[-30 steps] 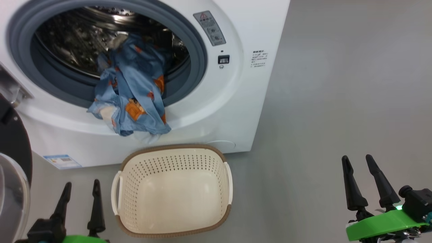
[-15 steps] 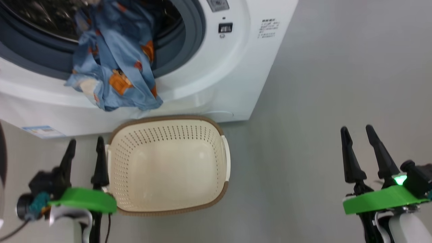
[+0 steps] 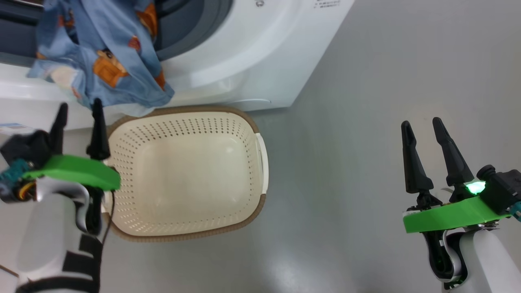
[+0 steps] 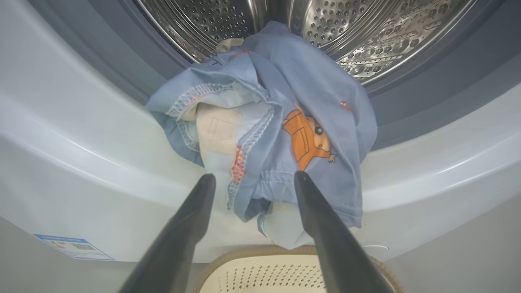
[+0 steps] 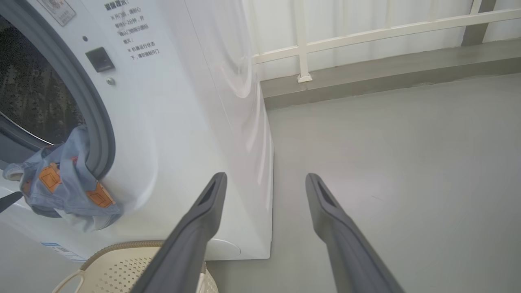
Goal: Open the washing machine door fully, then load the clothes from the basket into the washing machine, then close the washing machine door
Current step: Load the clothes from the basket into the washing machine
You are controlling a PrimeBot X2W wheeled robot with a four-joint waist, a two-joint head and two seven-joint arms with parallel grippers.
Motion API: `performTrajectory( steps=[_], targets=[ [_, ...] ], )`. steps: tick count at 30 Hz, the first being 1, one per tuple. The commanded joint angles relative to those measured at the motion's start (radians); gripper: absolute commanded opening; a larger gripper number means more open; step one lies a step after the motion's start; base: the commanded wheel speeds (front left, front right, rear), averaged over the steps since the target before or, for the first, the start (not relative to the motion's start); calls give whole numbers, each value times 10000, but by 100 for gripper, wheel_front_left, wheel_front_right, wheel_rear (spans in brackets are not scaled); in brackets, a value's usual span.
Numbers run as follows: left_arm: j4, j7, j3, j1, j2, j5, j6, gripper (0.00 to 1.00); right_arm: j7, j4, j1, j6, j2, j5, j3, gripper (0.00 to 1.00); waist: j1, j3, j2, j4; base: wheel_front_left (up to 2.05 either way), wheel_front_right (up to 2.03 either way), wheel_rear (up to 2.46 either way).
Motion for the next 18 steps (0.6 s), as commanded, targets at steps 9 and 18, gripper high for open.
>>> performTrajectory(
  steps=[9,18],
  targets=[
    [1231,-55,-176,-1445,897,-781,-20,100,-78,-221,-428,44,82,-50,461,100,0,595,0,-453,0,0,0],
    [1281,-55,-2489,-1778,1359,-2701,-20,100,-78,-193,-540,44,220,-3,516,100,0,704,0,-733,0,0,0]
  ],
)
